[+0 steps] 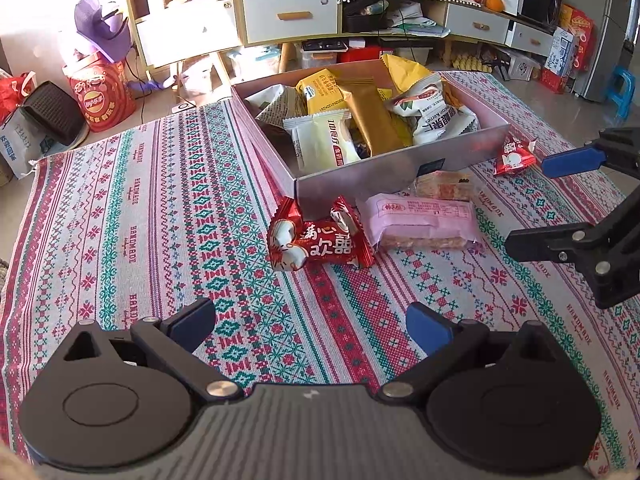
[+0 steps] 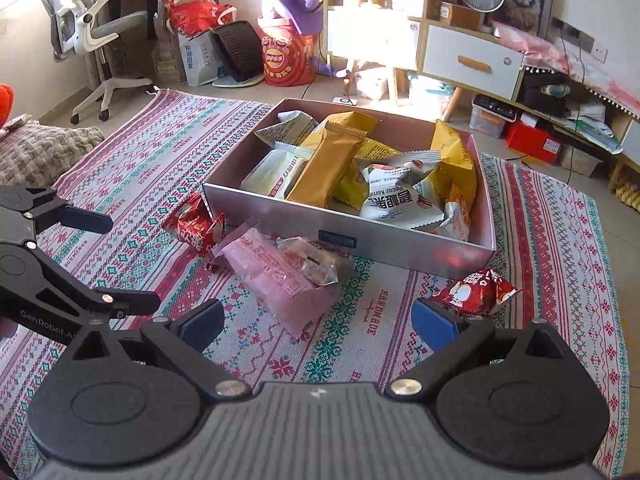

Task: Organize snacks
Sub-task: 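Move the left tool to the red candy packet while the right approaches the pink bread bag, then grasp the red candy packet with the left tool while the right grasps the pink bread bag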

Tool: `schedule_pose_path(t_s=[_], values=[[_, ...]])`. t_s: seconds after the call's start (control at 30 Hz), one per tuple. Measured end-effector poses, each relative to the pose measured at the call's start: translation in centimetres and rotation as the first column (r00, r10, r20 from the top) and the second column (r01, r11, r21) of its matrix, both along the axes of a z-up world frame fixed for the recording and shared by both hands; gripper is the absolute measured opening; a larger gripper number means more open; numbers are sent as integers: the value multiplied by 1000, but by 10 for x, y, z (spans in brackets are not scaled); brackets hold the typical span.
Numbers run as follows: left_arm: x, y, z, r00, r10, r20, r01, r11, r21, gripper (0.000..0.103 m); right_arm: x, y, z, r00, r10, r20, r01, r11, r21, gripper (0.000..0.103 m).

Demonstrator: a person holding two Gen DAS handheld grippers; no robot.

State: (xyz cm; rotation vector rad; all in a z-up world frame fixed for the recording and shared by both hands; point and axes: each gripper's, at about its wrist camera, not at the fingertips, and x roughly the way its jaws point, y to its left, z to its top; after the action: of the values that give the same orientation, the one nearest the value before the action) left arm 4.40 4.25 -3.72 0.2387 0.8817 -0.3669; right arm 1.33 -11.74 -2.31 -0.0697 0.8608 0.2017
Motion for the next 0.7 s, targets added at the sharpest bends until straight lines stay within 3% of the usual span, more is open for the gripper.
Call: schedule_pose_path(t_s=[0.1,0.4,0.53,0.7], values=[[7,3,-4,1000,-21,24,20,1000,18,103,1,4,-3,999,35,3,-35,999,4,98],[38,8,1,999,5,33,-3,998,-58,103,12,13,-6,998,66,20,-66,998,2,88],[52,3,-2,1000,17,8,-17,997,-74,103,22,17,-12,997,78,-29,-77,997,27,76],[67,4,-8,997,53,-56,-60,990,-131,97,29,22,-24,995,83,-61,-82,997,13,72]])
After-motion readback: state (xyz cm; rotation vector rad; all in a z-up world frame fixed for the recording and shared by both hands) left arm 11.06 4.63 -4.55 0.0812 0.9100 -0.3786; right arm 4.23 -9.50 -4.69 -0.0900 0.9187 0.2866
